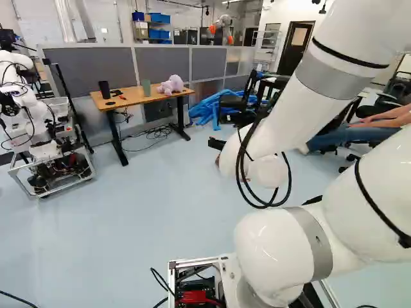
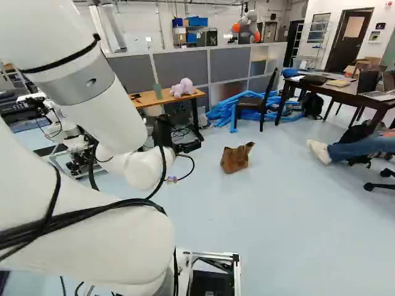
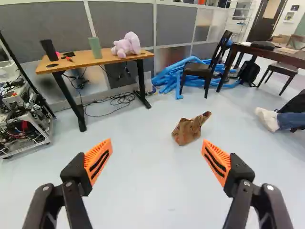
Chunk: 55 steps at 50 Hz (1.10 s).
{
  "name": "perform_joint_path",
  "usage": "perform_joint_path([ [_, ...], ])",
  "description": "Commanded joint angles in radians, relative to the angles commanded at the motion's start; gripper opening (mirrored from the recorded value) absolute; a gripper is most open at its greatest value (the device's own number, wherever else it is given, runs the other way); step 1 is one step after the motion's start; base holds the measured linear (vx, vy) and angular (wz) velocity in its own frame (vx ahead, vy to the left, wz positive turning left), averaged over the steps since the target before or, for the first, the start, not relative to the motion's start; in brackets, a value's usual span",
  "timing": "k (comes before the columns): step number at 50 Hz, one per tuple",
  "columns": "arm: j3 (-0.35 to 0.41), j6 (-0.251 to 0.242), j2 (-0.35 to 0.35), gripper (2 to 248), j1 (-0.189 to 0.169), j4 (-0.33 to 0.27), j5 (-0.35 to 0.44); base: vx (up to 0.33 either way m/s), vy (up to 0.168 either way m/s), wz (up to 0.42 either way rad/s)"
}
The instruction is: Pick up the bag on the ground and place it on the table
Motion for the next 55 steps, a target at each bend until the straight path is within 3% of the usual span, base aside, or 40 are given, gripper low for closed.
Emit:
perform_joint_path([
  [55, 0.000, 0.000, 0.000, 247, 0.000, 0.000, 0.000, 0.137, -0.065, -0.002],
])
